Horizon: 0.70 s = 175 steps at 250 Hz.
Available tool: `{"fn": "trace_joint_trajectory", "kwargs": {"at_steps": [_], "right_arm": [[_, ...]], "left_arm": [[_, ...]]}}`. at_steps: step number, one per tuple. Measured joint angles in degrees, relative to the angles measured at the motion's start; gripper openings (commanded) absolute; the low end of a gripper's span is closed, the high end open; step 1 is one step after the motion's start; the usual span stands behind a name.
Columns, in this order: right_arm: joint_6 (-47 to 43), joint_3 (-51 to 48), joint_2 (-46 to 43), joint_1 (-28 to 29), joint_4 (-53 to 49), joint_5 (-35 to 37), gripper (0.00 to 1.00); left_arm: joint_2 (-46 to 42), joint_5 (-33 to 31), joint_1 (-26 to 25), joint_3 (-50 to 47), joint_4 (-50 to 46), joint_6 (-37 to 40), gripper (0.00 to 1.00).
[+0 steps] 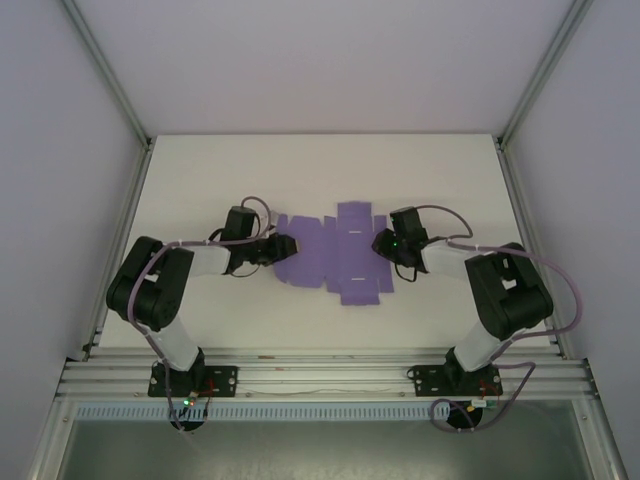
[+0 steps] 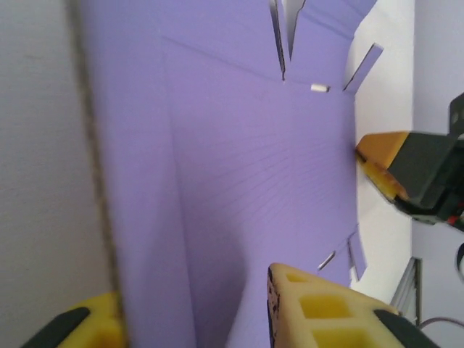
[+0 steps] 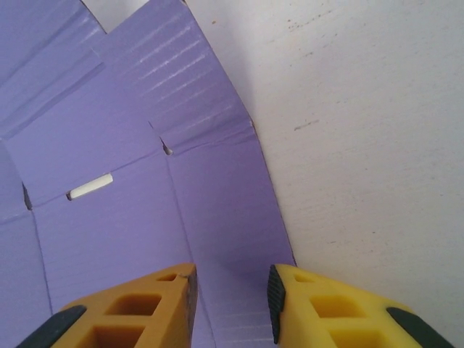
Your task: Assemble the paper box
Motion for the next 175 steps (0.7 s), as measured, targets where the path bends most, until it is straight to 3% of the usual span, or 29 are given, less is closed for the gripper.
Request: {"fn": "trace_joint_trajectory", "kwargs": {"at_steps": [18, 47, 90, 147, 175], "right_arm": [[-0.44, -0.52, -0.81, -0.24, -0.09, -0.39, 0.39], [-2.67, -2.08, -4.42, -1.38, -0.52, -2.75, 0.53], [-7.32, -4.17, -16.65, -6.82, -1.14, -8.55, 0.9], [-11.06, -4.15, -28.37, -14.51, -0.87, -21.92, 0.98], [-10.71, -4.17, -30.42, -17.77, 0.2, -29.09, 0.92]], "left_arm": [[-2.01, 0.07, 0.0, -0.09, -0.09, -0.13, 0.0], [-6.64, 0.79, -0.44, -0.02, -0.24, 0.85, 0.0], [-13.84, 2.67, -0.28, 1.95, -0.33, 0.92, 0.0], [-24.41, 7.85, -0.31, 6.38, 1.14, 0.9, 0.0], [-29.9, 9.84, -0.31, 6.36, 2.67, 0.37, 0.0]]}}
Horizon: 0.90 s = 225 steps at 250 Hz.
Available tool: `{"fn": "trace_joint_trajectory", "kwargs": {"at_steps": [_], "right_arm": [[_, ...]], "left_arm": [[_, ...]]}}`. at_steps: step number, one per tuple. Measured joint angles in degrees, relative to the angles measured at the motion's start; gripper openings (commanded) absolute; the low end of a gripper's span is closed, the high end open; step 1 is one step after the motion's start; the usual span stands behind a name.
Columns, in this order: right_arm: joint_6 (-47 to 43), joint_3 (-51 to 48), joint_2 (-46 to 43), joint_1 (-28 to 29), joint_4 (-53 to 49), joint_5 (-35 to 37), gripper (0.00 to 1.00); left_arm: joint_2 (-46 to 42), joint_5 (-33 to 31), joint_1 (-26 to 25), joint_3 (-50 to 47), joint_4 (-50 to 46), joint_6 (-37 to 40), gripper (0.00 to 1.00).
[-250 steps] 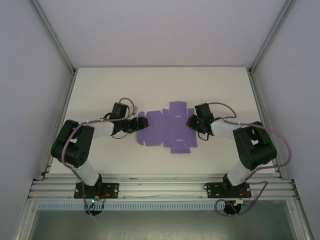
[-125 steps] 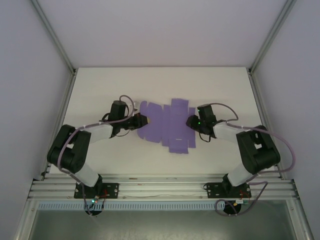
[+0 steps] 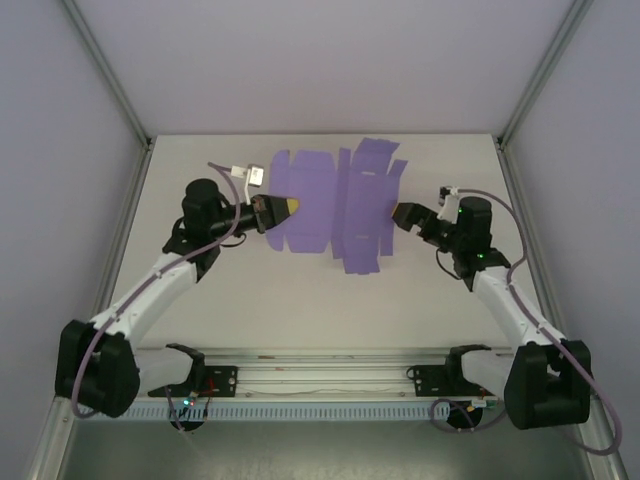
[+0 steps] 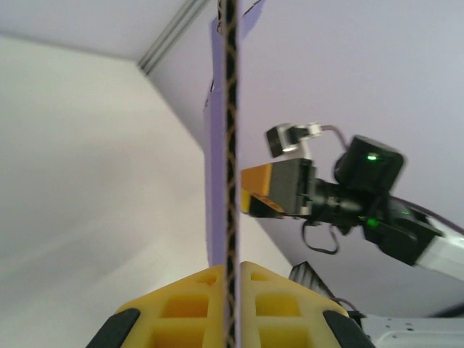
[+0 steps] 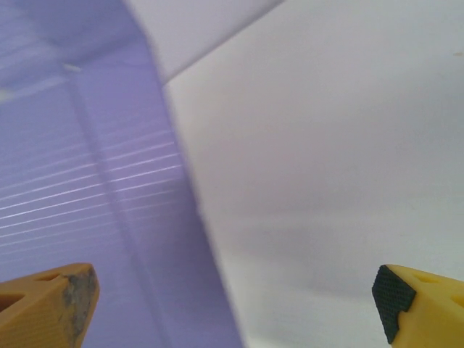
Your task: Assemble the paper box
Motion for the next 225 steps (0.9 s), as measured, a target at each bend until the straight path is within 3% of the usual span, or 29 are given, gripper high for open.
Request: {"fn": "trace_joint_trajectory", "kwargs": {"at_steps": [52, 71, 114, 149, 172, 179, 194, 225], "right_arm": [[2.78, 0.02, -0.46, -0.83, 6.36, -12.26, 0.68], [4.37, 0.02, -0.46, -0.83, 9.38, -15.98, 0.64], [6.67, 0.22, -0.72, -0.83, 12.63, -21.77, 0.32], [6.23, 0.24, -1.4, -0.98, 12.5, -23.61, 0.0], [4.68, 0.24, -2.27, -0.87, 12.0, -23.71, 0.0], [4.24, 0.24, -2.4, -0.87, 11.74, -23.71, 0.0], [2.67, 0.31, -2.45, -0.74, 10.49, -23.67, 0.0], [-3.02, 1.38, -0.79, 1.18, 4.11, -21.99, 0.0]], "left_arm": [[-6.91, 1.66, 0.0, 0.0, 1.49, -0.92, 0.0], [-7.89, 1.64, 0.0, -0.04, 1.68, -1.27, 0.0], [-8.68, 1.4, 0.0, -0.13, 1.6, -1.46, 0.0], [-9.57, -0.63, 0.0, -0.33, 0.33, -1.38, 0.0], [-10.54, -3.26, -0.04, -0.9, -1.99, -0.68, 0.0], [-10.86, -4.31, -0.04, -0.98, -3.15, -0.17, 0.2], [-11.56, -6.88, -0.04, -1.22, -5.6, 1.16, 0.96], [-13.53, -17.92, -0.09, -2.08, -14.32, 3.67, 1.0]]}}
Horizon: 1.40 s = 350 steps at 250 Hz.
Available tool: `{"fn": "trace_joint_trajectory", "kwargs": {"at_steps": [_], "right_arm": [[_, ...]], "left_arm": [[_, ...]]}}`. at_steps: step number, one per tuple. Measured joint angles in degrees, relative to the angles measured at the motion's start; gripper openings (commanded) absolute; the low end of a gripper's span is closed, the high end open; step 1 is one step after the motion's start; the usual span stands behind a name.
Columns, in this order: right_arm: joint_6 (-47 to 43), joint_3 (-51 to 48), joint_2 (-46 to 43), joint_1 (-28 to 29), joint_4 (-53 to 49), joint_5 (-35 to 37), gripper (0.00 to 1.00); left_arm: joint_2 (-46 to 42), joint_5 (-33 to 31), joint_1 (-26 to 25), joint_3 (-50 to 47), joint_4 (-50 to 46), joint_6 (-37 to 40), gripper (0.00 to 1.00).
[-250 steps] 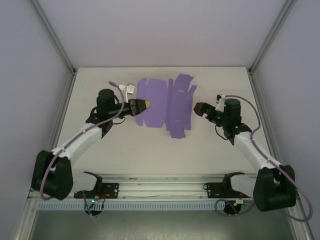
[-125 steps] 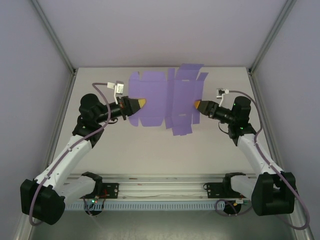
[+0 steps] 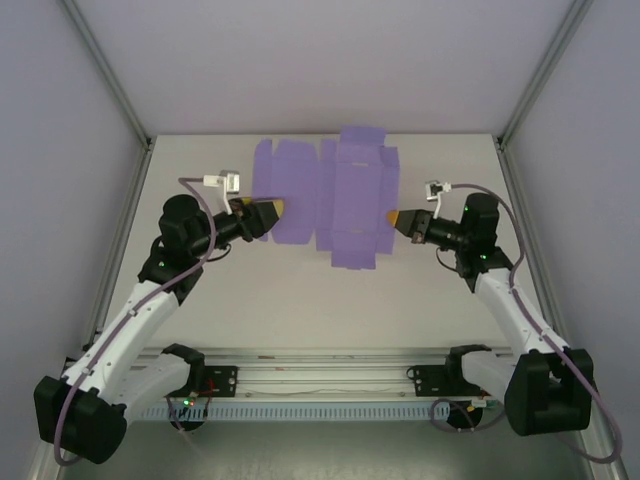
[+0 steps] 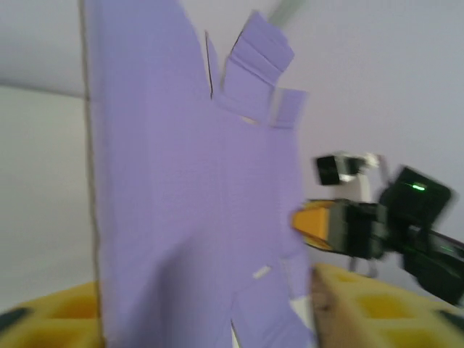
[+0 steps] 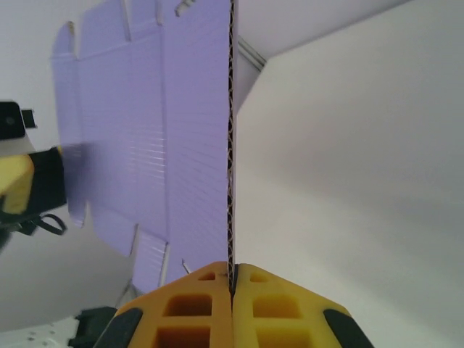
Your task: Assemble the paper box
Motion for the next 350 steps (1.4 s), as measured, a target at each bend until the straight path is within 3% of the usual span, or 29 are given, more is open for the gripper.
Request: {"fn": "trace_joint_trajectory", "kwargs": {"at_steps": [53, 97, 133, 168, 224, 279, 350], "right_arm": [[-12.94, 4.92, 10.43, 6.51, -13.07, 6.36, 0.0], [-30.21, 14.27, 21.33, 10.32, -28.04, 17.29, 0.0], [-45.2, 24.74, 28.09, 16.59, -36.57, 31.69, 0.0], [-56.28, 29.81, 32.3, 22.8, -37.77, 44.26, 0.0], [-69.61, 26.36, 33.97, 30.42, -25.42, 63.6, 0.0], [-76.81, 21.79, 33.9, 35.58, -14.36, 72.3, 0.0], [-78.88, 19.63, 32.15, 36.54, -6.97, 75.28, 0.0]], "left_arm": [[-1.22, -23.52, 0.0, -1.6, -16.65, 2.08, 1.0], [0.15, -30.36, 0.02, -1.73, -21.99, 2.67, 1.0], [2.64, -29.46, 0.02, -1.27, -22.01, 3.69, 1.0], [6.16, -25.97, 0.02, 1.25, -20.9, 4.02, 1.0], [15.08, -18.29, 0.02, 8.59, -18.78, 3.82, 1.0], [25.94, -7.43, -0.02, 16.63, -16.5, 2.67, 0.99], [35.85, -3.56, -1.6, 23.63, -17.33, 2.14, 0.82]]}}
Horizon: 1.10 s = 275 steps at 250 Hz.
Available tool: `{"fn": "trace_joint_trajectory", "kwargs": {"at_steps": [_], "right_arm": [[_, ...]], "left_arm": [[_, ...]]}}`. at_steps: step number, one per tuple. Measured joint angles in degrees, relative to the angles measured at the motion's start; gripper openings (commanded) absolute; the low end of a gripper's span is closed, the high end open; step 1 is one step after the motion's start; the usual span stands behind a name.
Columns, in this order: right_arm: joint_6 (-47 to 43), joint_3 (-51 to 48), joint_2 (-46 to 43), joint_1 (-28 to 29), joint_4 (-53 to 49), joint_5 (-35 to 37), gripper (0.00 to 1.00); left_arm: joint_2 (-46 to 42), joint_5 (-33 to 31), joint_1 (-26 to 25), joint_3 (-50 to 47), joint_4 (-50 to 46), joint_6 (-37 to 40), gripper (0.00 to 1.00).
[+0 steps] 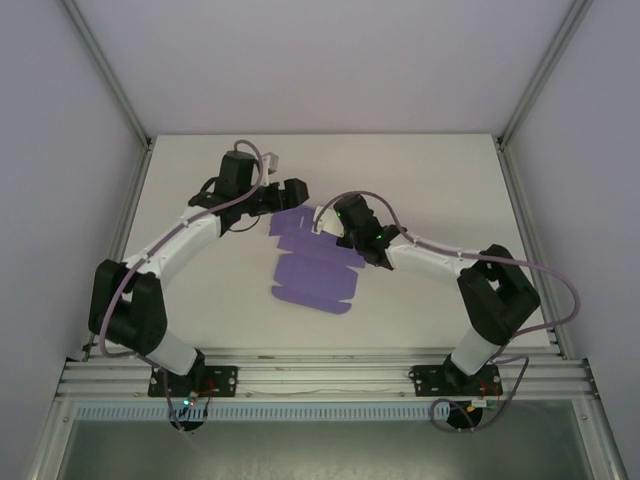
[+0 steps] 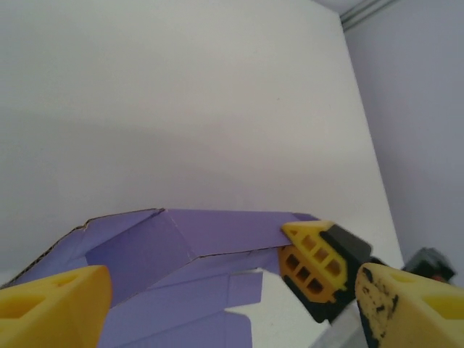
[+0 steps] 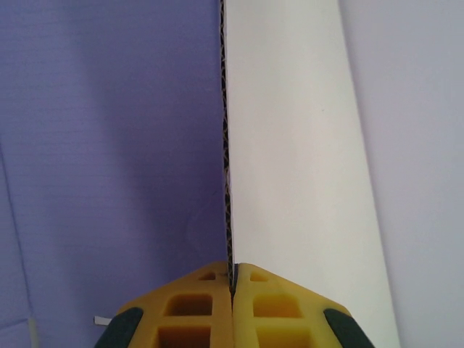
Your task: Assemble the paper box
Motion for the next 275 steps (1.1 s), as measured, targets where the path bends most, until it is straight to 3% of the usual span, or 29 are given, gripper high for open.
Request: {"fn": "trace_joint_trajectory", "kwargs": {"at_steps": [72, 102, 119, 135, 184, 216, 243, 257, 275], "right_arm": [[-0.63, -1.18, -0.11, 1.09, 3.65, 0.83, 0.0], [-0.63, -1.7, -0.11, 1.46, 4.85, 1.62, 0.0], [-0.63, -2.03, -0.11, 1.57, 5.77, 1.73, 0.0], [-0.66, -2.45, -0.11, 1.73, 6.58, 1.9, 0.0], [-0.72, -3.39, -0.11, 2.32, 8.85, 4.28, 0.0], [-0.63, -4.09, -0.11, 2.34, 10.16, 4.9, 0.0], [-0.37, -4.92, -0.5, 2.36, 10.82, 4.68, 0.0], [-0.13, -5.35, -0.9, 2.49, 10.93, 4.42, 0.0], [0.22, -5.86, -1.57, 2.73, 10.95, 4.17, 0.0]], "left_arm": [[6.82, 1.03, -1.4, 1.73, -1.18, -0.63, 0.67], [8.28, 2.45, -1.53, 1.75, -0.52, -2.43, 0.49], [8.7, 3.63, -1.7, 1.73, 1.03, -4.02, 0.48], [8.87, 4.17, -1.79, 1.7, 2.82, -5.66, 0.35], [9.09, 3.69, -1.9, 1.36, 6.21, -9.62, 0.13], [9.09, 3.5, -2.05, 0.5, 8.04, -11.26, 0.06], [8.72, 2.73, -2.16, -0.52, 8.55, -11.43, 0.08], [8.11, 2.21, -2.23, -1.38, 8.59, -10.99, 0.34], [6.38, 1.44, -2.49, -2.67, 8.22, -8.7, 0.58]]}}
